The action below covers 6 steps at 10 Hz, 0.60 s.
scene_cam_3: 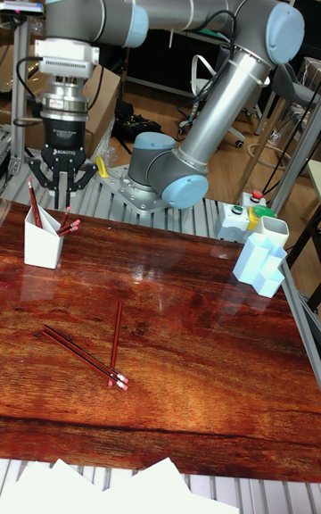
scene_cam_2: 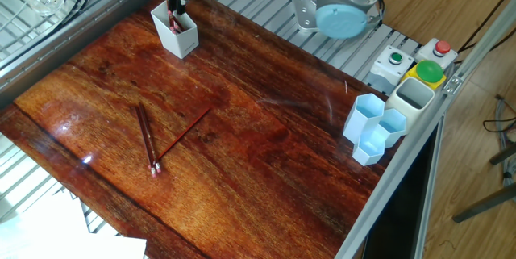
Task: Put the pen into the pen holder
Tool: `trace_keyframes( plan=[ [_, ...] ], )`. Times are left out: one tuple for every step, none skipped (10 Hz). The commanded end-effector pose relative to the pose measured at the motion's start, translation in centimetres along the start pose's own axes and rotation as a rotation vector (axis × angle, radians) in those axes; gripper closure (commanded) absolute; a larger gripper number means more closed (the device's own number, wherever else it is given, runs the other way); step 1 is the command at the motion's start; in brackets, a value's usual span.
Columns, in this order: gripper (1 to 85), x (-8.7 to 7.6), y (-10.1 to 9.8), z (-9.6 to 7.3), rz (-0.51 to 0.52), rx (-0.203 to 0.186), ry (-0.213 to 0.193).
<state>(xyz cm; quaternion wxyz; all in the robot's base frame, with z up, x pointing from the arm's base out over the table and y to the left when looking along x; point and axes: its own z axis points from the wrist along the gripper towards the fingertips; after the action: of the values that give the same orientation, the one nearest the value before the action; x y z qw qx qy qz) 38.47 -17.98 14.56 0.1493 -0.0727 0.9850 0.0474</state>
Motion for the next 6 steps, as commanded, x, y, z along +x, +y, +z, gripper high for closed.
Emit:
trace_keyframes(
  plan=[
    [69.0,2.1,0.4,-3.0,0.051,0.041,0.120],
    [73.7,2.8,-0.2,-4.4,0.046,0.075,0.186],
    [79.7,3.8,-0.6,-6.0,0.056,0.116,0.272],
    [84.7,4.2,-0.5,-7.6,0.063,0.154,0.327],
    [84.7,4.3,-0.7,-8.3,0.047,0.178,0.344],
    [84.7,4.4,-1.6,-8.4,0.007,0.195,0.357]
  ],
)
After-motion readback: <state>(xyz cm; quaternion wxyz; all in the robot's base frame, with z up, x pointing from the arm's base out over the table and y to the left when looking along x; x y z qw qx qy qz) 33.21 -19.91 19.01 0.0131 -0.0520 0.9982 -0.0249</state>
